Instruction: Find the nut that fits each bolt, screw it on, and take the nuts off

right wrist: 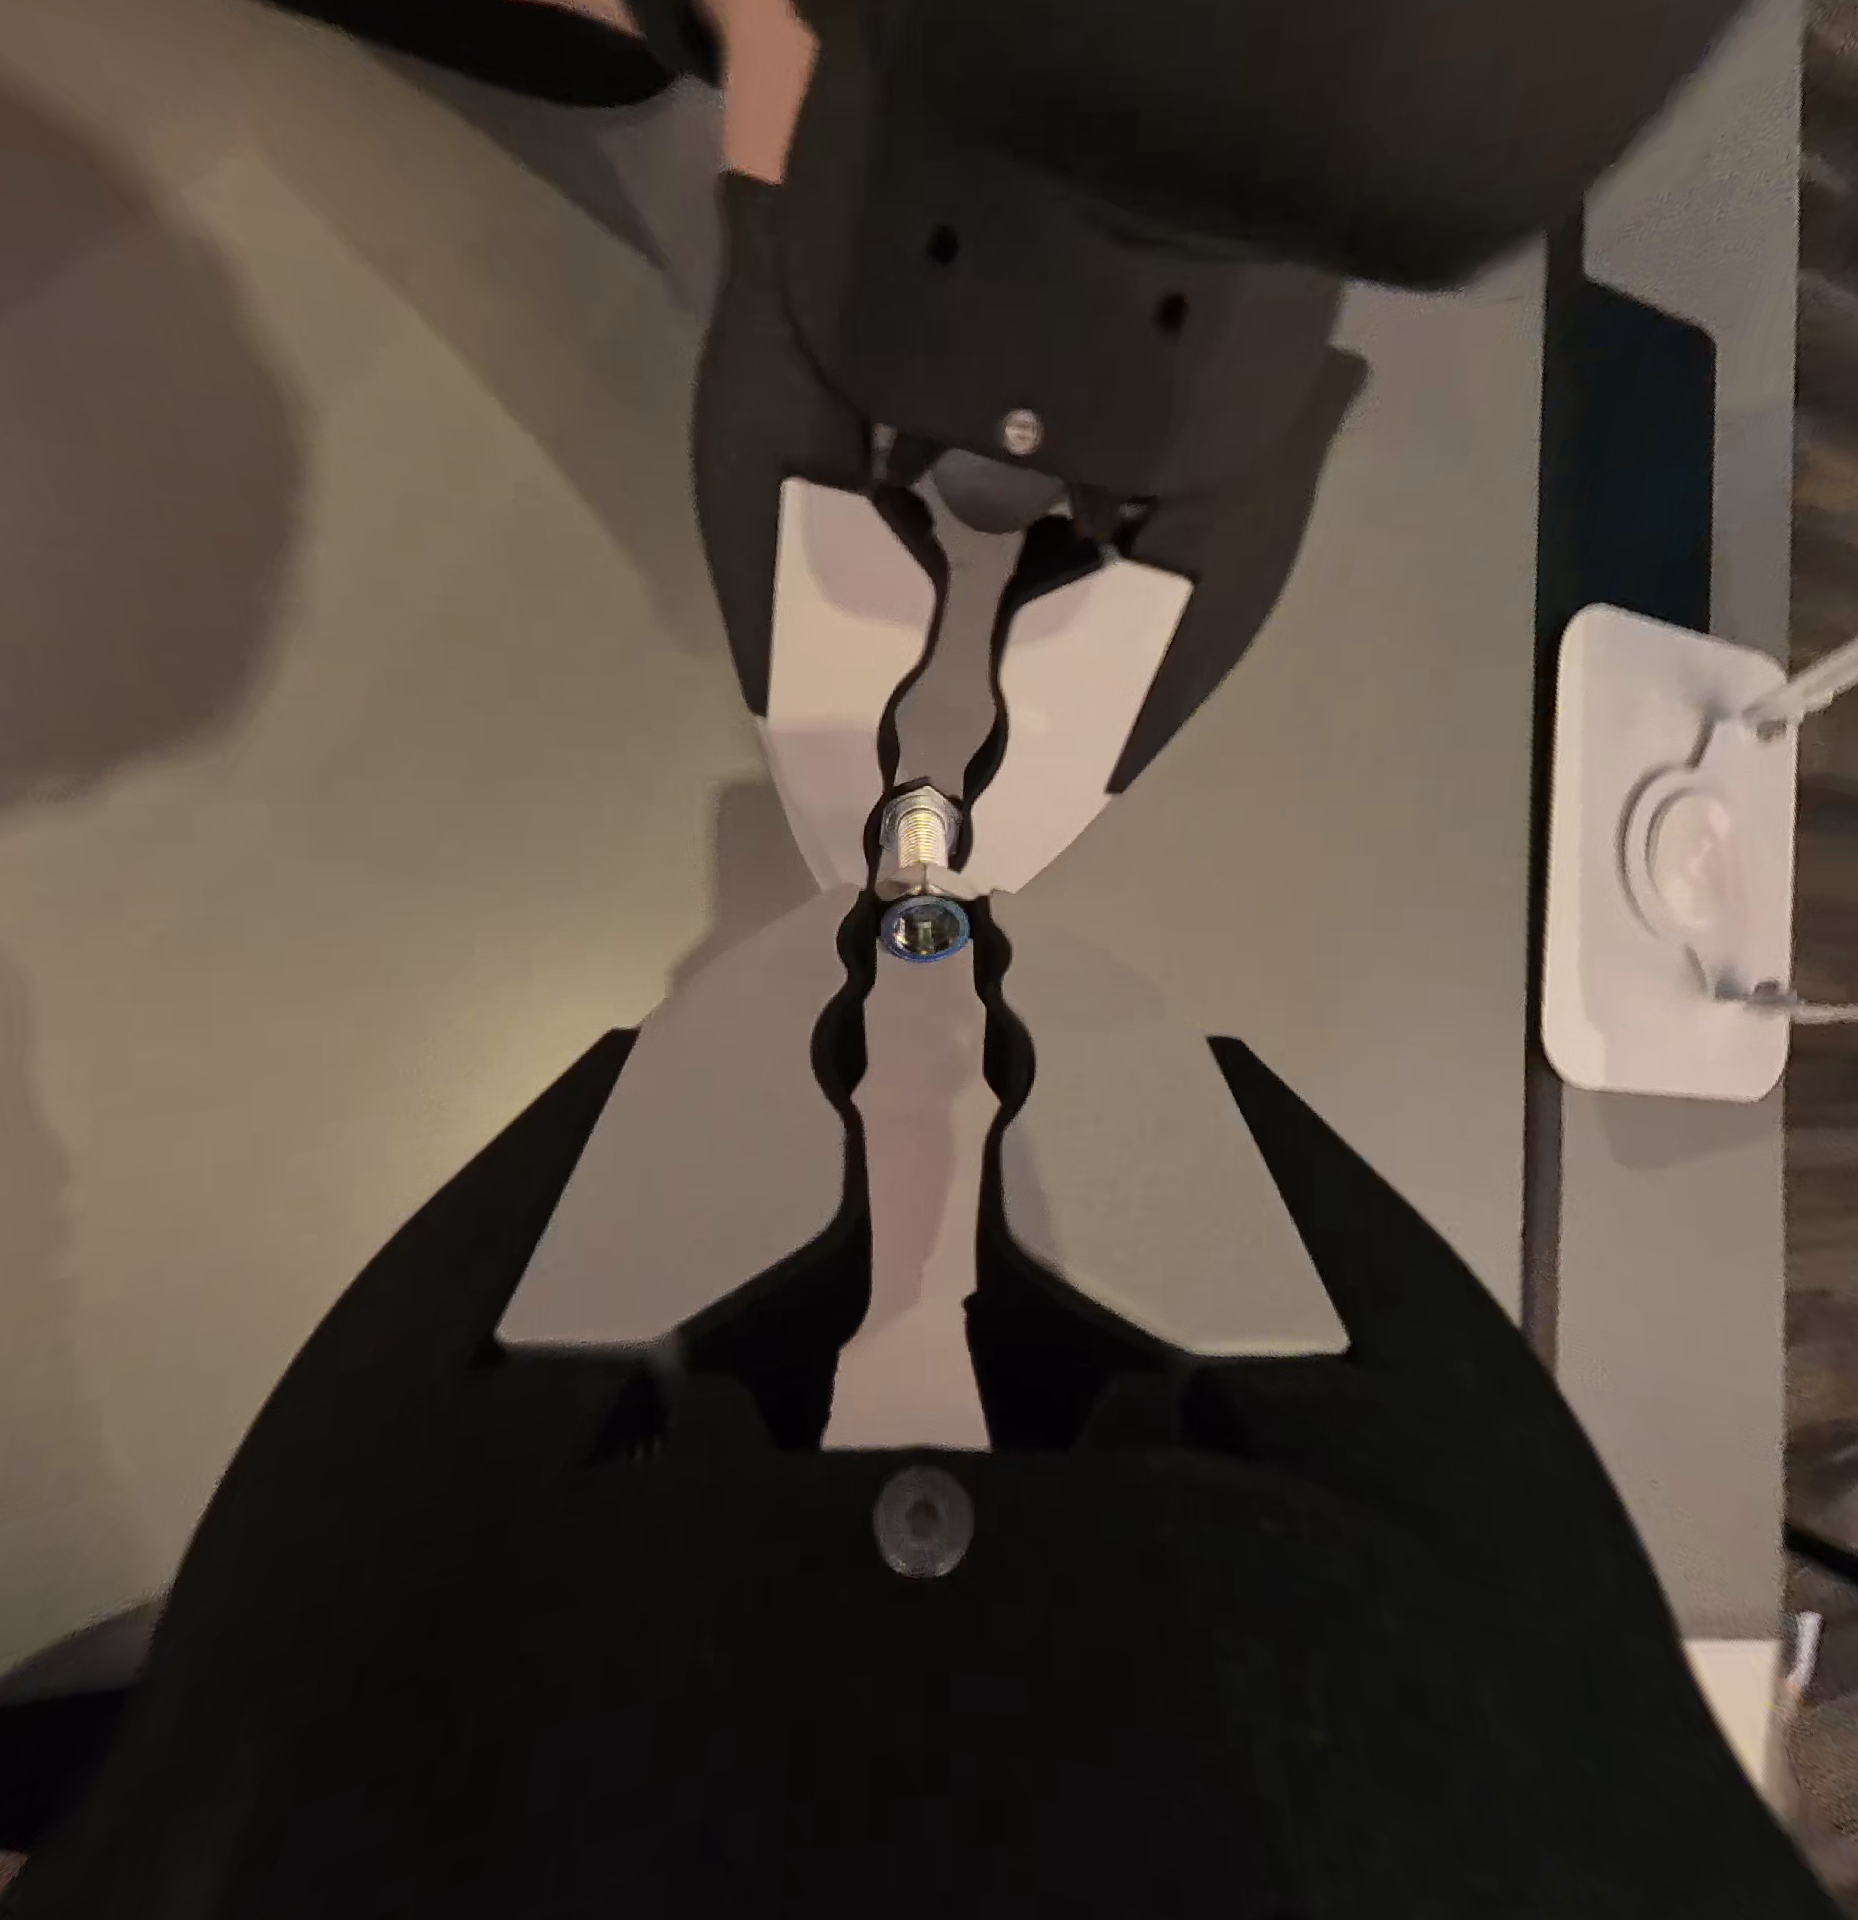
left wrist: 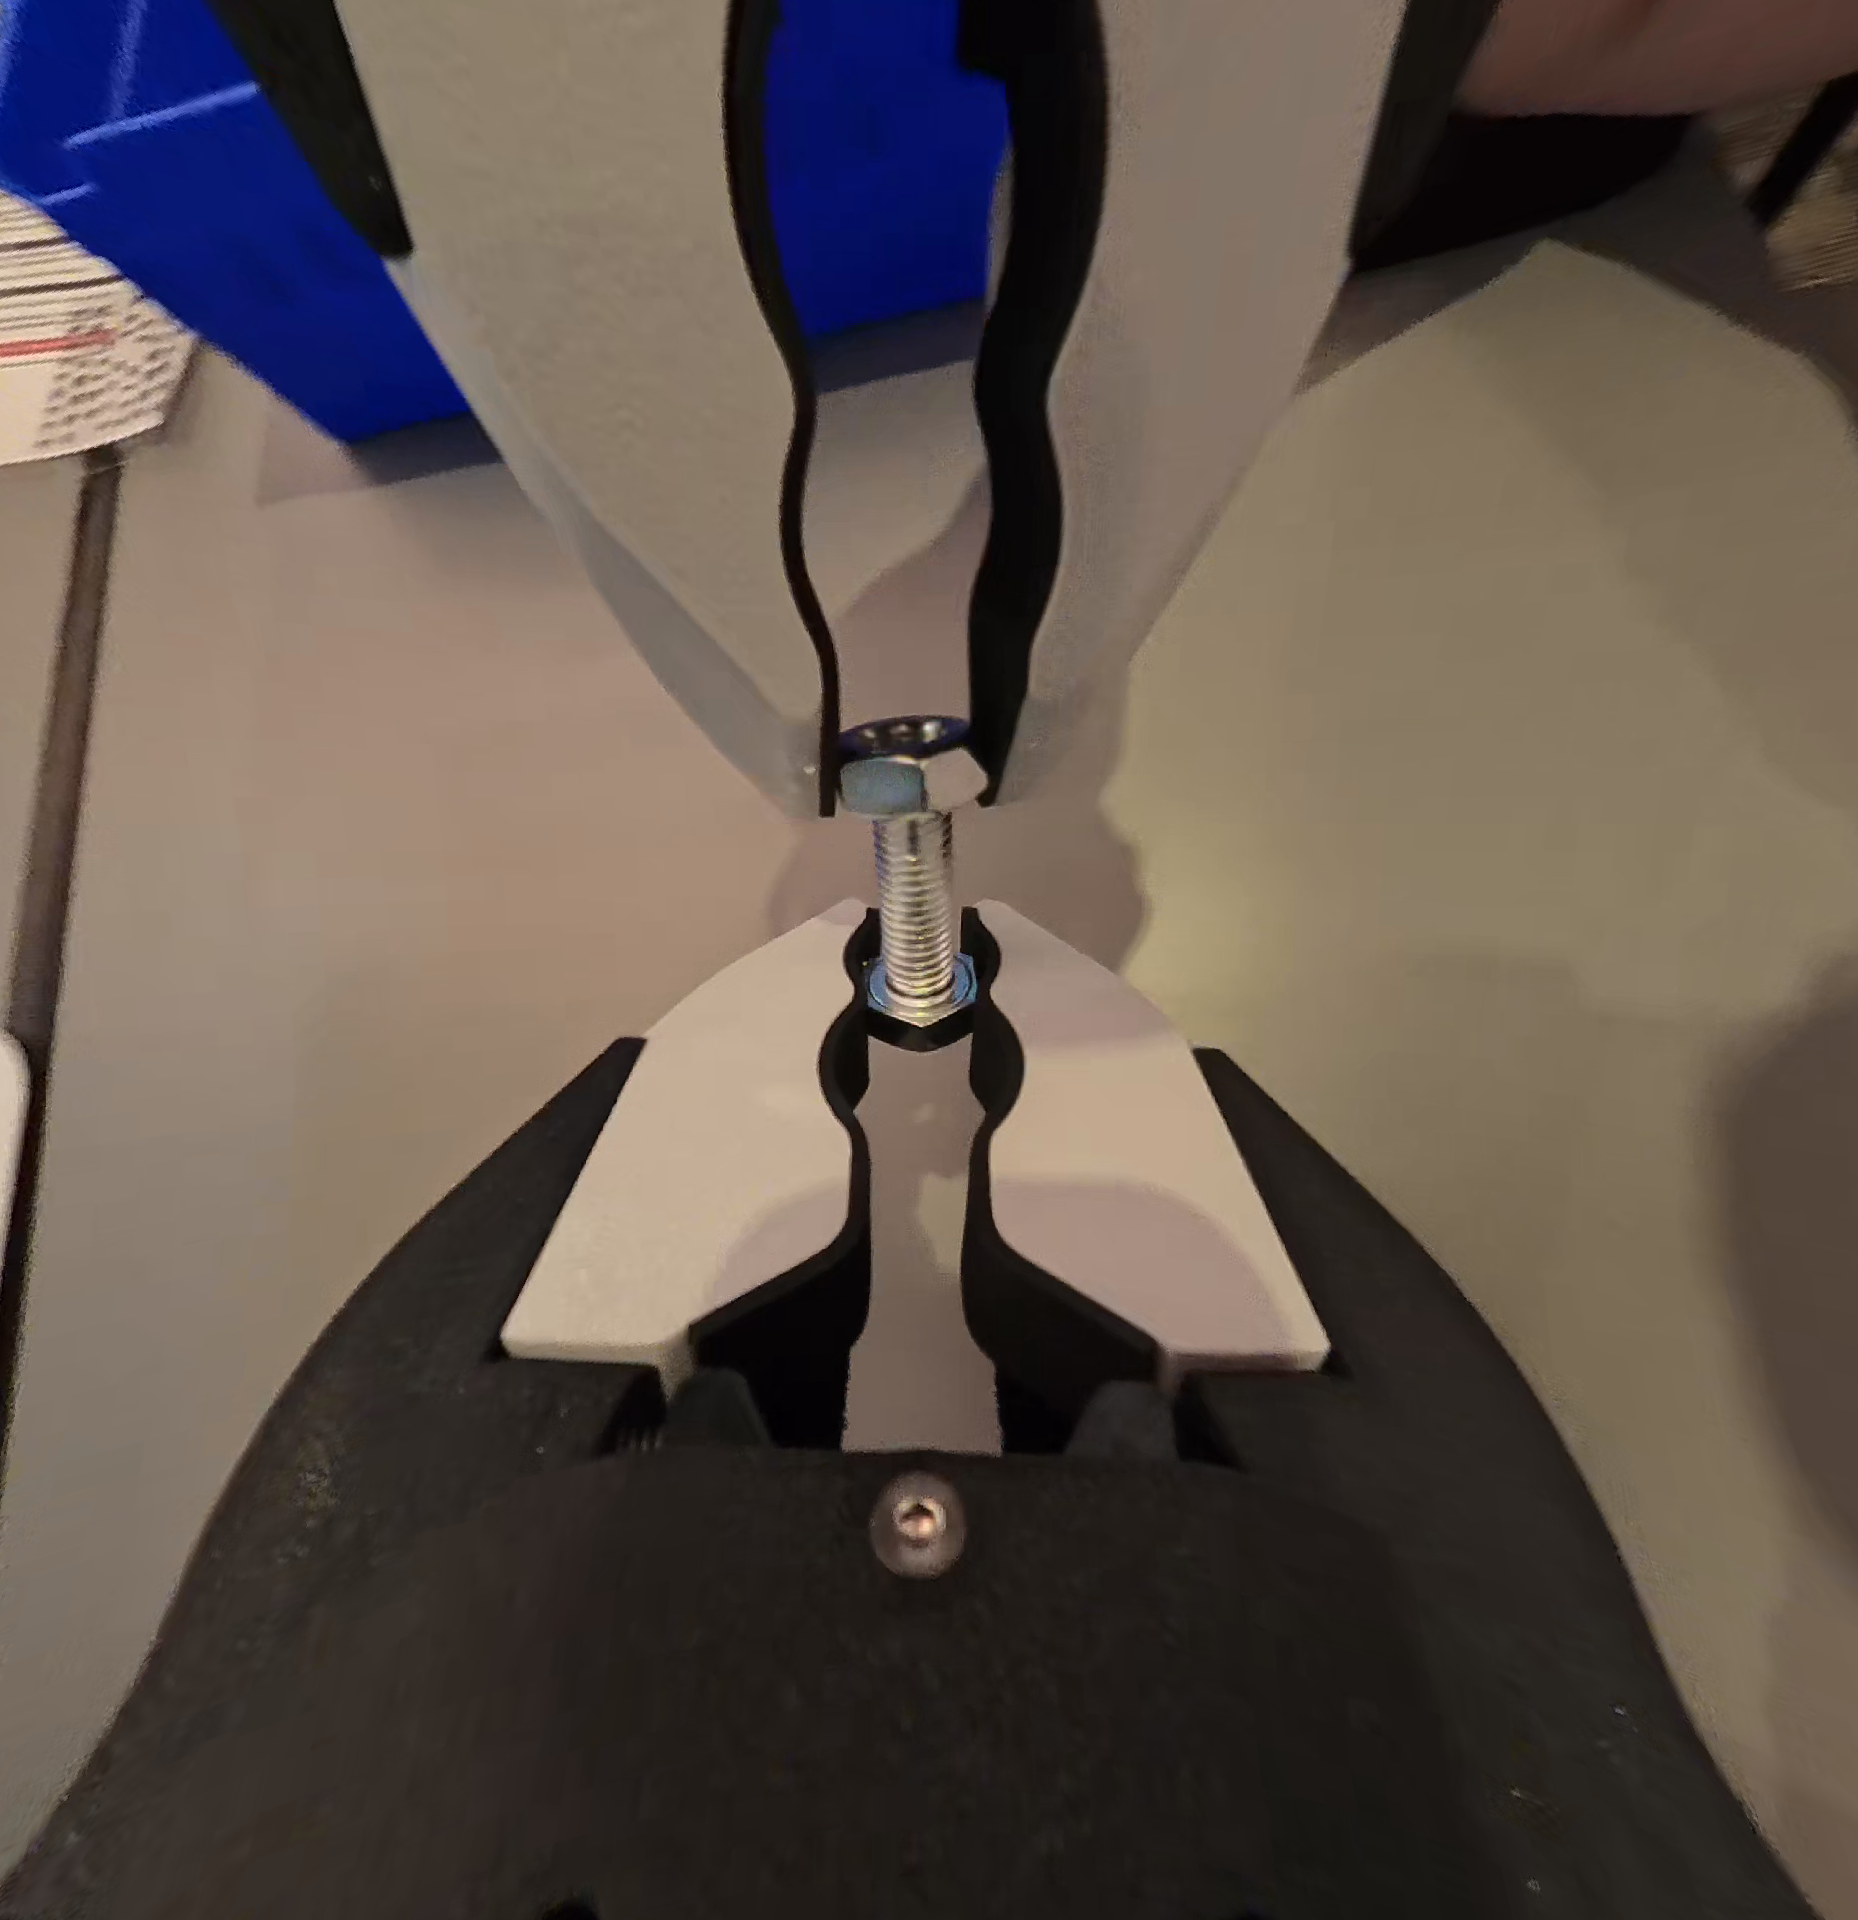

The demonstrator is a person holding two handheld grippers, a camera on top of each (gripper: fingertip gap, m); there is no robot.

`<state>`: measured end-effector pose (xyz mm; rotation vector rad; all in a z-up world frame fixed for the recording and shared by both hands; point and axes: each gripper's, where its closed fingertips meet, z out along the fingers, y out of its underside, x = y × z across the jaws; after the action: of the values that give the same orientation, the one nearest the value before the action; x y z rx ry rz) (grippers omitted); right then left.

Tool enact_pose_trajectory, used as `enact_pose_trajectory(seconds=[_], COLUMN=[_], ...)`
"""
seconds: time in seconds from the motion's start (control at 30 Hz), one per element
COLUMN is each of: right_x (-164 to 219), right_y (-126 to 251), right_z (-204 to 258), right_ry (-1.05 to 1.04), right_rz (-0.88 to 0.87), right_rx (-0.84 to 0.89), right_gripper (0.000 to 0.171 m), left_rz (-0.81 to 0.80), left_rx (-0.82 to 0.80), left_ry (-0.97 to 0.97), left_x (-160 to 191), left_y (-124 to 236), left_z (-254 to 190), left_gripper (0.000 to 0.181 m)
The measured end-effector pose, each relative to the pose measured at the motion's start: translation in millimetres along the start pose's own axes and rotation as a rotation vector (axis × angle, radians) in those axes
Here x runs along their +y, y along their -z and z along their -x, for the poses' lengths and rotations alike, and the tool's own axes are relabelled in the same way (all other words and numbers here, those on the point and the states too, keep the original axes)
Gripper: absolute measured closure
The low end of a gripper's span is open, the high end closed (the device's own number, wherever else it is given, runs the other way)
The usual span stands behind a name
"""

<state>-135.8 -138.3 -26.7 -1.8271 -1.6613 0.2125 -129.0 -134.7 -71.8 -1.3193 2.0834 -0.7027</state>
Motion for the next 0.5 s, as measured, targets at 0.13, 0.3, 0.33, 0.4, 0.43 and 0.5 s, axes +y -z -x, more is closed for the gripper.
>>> enact_pose_trajectory(seconds=[0.13, 0.3, 0.33, 0.4, 0.43, 0.5], right_x=[4.0, 4.1, 4.2, 4.8, 5.2, 5.4], right_y=[-5.8, -10.8, -12.2, -14.6, -15.6, -16.4], right_z=[-14.1, -29.1, -30.3, -33.0, -32.9, -31.8], right_ry=[-0.176, -0.388, -0.419, -0.468, -0.492, -0.543], right_rz=[-0.012, -0.074, -0.082, -0.095, -0.1, -0.116], right_rx=[0.005, 0.003, -0.003, -0.007, -0.019, -0.055], right_gripper=[0.154, 0.154, 0.154, 0.154, 0.154, 0.154], left_rz=[0.05, 0.094, 0.109, 0.132, 0.142, 0.152], left_rx=[-0.122, -0.236, -0.252, -0.289, -0.293, -0.3], left_ry=[0.022, 0.064, 0.065, 0.058, 0.054, 0.036], left_x=[7.5, 14.3, 16.1, 19.4, 20.6, 21.6], left_y=[-0.6, 2.5, 2.7, 3.0, 2.6, 2.0], left_z=[18.5, 35.9, 37.8, 42.0, 42.2, 42.4], left_gripper=[0.167, 0.167, 0.167, 0.168, 0.167, 0.168])
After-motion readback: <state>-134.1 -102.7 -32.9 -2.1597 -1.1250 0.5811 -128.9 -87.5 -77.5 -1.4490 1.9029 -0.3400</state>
